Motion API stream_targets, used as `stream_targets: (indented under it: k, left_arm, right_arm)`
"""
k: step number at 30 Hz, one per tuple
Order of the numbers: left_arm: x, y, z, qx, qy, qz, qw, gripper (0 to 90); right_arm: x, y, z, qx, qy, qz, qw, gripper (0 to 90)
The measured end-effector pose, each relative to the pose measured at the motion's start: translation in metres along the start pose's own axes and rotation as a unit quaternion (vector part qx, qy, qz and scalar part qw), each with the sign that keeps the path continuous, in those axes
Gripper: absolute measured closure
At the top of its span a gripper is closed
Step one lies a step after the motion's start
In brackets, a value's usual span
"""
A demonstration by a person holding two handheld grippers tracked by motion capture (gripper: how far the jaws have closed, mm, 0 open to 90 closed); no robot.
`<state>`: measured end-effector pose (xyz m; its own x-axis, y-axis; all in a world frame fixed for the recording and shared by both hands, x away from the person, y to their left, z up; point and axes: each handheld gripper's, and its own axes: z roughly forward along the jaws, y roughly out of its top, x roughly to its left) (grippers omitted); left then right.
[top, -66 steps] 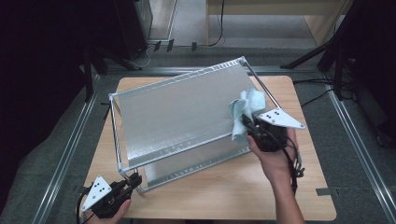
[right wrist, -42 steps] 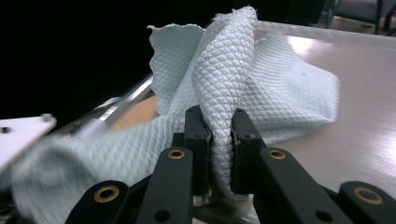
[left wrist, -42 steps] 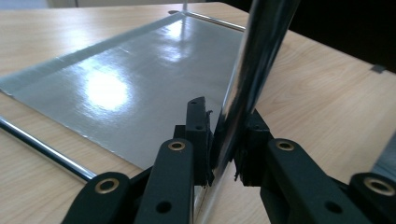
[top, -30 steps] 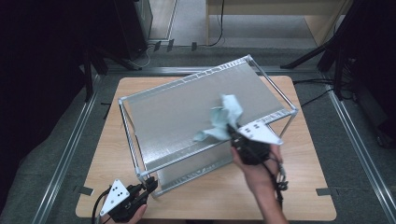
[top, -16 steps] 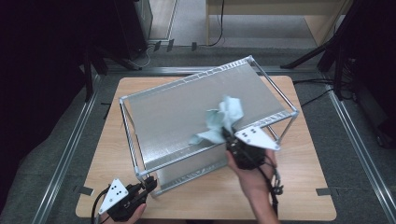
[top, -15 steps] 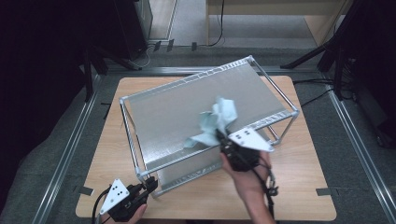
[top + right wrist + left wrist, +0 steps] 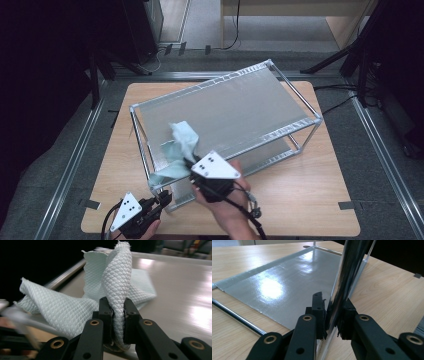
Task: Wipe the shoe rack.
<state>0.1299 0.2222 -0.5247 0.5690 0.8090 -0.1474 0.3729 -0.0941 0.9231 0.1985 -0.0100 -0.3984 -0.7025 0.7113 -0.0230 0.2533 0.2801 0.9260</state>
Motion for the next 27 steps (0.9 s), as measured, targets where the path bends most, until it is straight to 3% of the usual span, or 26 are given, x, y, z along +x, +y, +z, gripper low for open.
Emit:
stream_targets:
  k: [3,5,6,9,10,14,18,20,27]
  left_arm:
    - [0.004,0.000,-0.003,0.000,0.004,-0.003,1.0000,78.7]
    - [0.007,-0.001,-0.004,-0.001,0.008,-0.006,0.9999,78.6]
    - [0.009,-0.001,-0.005,-0.002,0.010,-0.009,0.9999,78.6]
    - [0.014,-0.001,-0.009,-0.002,0.020,-0.017,0.9997,78.4]
    - [0.015,-0.001,-0.010,-0.001,0.022,-0.018,0.9996,78.3]
    - [0.020,-0.002,-0.014,-0.003,0.035,-0.022,0.9991,78.4]
    - [0.026,-0.003,-0.017,-0.006,0.046,-0.029,0.9985,78.2]
    - [0.031,-0.003,-0.021,-0.004,0.066,-0.028,0.9974,78.4]
    - [0.046,-0.004,-0.030,-0.009,0.084,-0.043,0.9955,78.3]
  right_arm:
    - [-0.032,-0.003,-0.013,-0.003,-0.043,0.016,0.9989,80.2]
    - [-0.064,-0.008,-0.029,-0.003,-0.089,0.031,0.9955,80.2]
    - [-0.074,-0.010,-0.035,-0.003,-0.101,0.038,0.9942,80.2]
    - [-0.108,-0.020,-0.057,-0.008,-0.142,0.062,0.9880,80.2]
    - [-0.124,-0.025,-0.069,-0.014,-0.159,0.074,0.9845,80.1]
    - [-0.160,-0.036,-0.100,-0.014,-0.211,0.086,0.9736,80.1]
    - [-0.182,-0.044,-0.118,-0.024,-0.238,0.108,0.9650,80.1]
    - [-0.185,-0.047,-0.124,-0.029,-0.246,0.115,0.9619,80.1]
    - [-0.167,-0.056,-0.123,-0.036,-0.239,0.094,0.9657,80.1]
